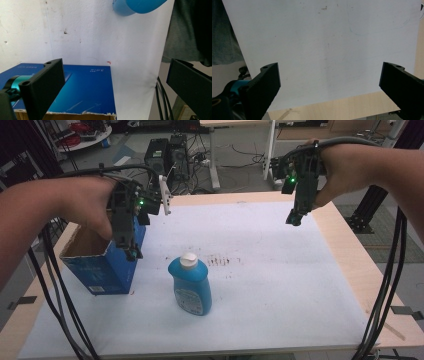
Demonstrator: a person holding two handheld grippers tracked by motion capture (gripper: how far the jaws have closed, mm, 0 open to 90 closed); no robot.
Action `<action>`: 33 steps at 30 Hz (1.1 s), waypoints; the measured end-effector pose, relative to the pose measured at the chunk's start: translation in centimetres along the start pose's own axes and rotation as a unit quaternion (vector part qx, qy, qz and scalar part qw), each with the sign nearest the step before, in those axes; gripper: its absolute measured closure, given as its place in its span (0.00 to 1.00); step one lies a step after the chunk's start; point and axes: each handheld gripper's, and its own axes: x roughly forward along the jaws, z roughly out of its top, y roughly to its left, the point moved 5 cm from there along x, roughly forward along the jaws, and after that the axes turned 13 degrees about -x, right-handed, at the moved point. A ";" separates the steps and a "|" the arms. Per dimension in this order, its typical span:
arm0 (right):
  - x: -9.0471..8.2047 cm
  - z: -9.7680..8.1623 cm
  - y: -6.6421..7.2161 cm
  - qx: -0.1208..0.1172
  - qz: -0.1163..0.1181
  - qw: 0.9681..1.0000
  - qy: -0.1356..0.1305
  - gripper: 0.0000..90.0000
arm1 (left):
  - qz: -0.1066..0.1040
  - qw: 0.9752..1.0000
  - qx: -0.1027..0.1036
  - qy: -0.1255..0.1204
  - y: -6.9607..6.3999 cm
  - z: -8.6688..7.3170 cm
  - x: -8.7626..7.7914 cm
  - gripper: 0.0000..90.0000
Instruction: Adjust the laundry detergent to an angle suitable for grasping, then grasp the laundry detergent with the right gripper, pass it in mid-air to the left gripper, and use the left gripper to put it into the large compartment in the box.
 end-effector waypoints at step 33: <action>0.3 -1.2 2.3 0.028 0.009 0.998 -0.051 0.03 | 0.001 1.000 -0.007 -0.001 1.2 0.3 0.9 0.02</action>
